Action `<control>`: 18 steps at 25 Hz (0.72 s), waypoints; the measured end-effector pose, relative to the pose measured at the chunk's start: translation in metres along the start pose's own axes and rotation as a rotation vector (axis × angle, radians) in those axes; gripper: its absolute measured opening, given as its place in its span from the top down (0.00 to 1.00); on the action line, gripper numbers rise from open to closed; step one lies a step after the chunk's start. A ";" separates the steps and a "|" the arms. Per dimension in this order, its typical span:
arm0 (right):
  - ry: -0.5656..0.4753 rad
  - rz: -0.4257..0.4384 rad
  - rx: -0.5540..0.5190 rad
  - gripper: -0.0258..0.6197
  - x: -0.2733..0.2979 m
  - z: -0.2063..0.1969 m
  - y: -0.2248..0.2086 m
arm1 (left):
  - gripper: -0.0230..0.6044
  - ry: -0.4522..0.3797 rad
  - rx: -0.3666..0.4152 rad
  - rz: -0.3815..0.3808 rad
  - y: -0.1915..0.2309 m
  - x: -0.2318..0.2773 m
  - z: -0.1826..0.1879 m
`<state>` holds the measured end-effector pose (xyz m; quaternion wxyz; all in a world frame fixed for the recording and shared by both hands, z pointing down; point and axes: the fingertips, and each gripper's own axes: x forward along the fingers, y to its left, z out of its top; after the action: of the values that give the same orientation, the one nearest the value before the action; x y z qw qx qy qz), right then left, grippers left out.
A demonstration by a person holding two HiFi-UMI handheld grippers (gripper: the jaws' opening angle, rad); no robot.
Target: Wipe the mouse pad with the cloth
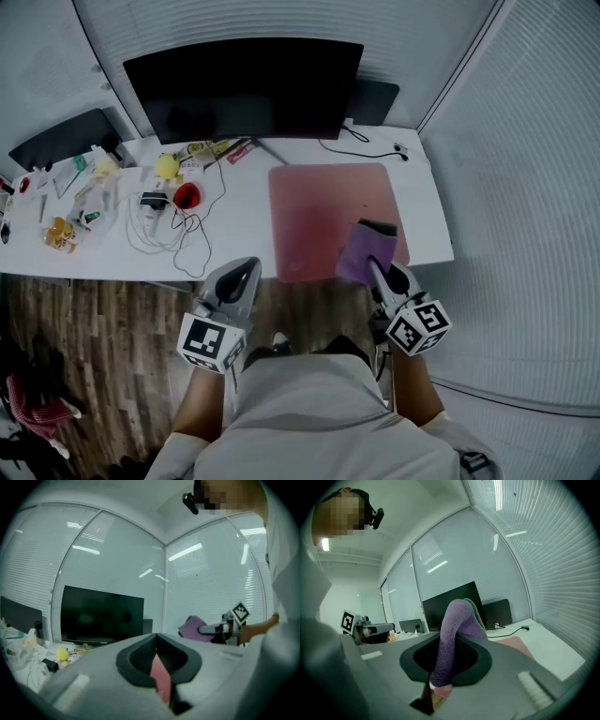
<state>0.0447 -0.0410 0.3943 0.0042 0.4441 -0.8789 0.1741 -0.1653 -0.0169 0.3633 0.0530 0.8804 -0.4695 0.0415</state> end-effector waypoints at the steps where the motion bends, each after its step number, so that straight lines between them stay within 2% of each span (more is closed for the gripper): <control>1: 0.012 0.005 -0.005 0.89 0.008 -0.001 0.001 | 0.96 0.000 -0.005 0.005 0.007 0.002 -0.002; 10: 0.031 0.003 0.086 0.89 0.054 0.009 -0.050 | 0.96 0.010 -0.039 0.056 0.035 0.037 -0.009; 18: 0.058 0.079 0.112 0.89 0.103 0.031 -0.144 | 0.96 0.034 -0.001 0.151 0.030 0.128 0.003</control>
<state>0.0995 -0.2097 0.4256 -0.0019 0.4035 -0.8841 0.2358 -0.1187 -0.1391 0.3779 0.0580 0.8417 -0.5334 0.0600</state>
